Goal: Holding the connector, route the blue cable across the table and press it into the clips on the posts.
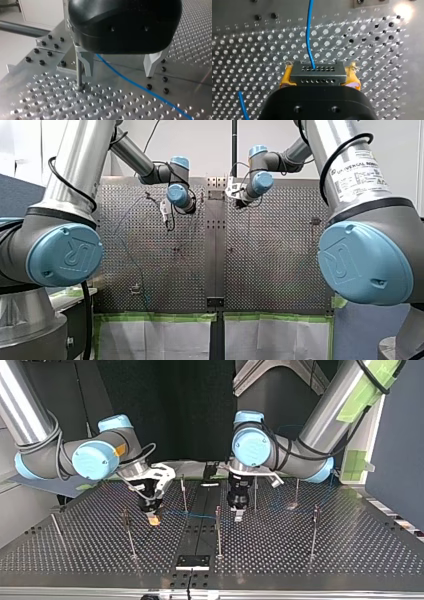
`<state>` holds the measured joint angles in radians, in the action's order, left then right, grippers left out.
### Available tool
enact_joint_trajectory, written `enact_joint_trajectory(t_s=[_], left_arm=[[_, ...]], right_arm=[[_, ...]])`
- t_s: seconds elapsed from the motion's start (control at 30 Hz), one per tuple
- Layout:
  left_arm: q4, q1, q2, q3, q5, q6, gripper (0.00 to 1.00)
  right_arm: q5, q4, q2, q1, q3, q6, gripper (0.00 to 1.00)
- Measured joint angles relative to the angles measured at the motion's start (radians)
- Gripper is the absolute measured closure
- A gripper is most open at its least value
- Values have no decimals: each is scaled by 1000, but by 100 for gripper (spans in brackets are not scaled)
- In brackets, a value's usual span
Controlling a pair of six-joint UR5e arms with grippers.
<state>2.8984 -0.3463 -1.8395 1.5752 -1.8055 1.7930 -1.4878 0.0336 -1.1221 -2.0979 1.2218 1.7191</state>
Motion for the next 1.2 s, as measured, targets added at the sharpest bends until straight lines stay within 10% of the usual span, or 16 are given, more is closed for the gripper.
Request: enact_joint_trajectory(t_s=[0.6,1.2], left_arm=[[-27,-78,145,143,-17,-40,0],[-97,-226,86,37,-161,-135,0]], right_arm=[[-7,-1,23,48,35,-2,100],[-4,-2,31,83,34,-7,100]])
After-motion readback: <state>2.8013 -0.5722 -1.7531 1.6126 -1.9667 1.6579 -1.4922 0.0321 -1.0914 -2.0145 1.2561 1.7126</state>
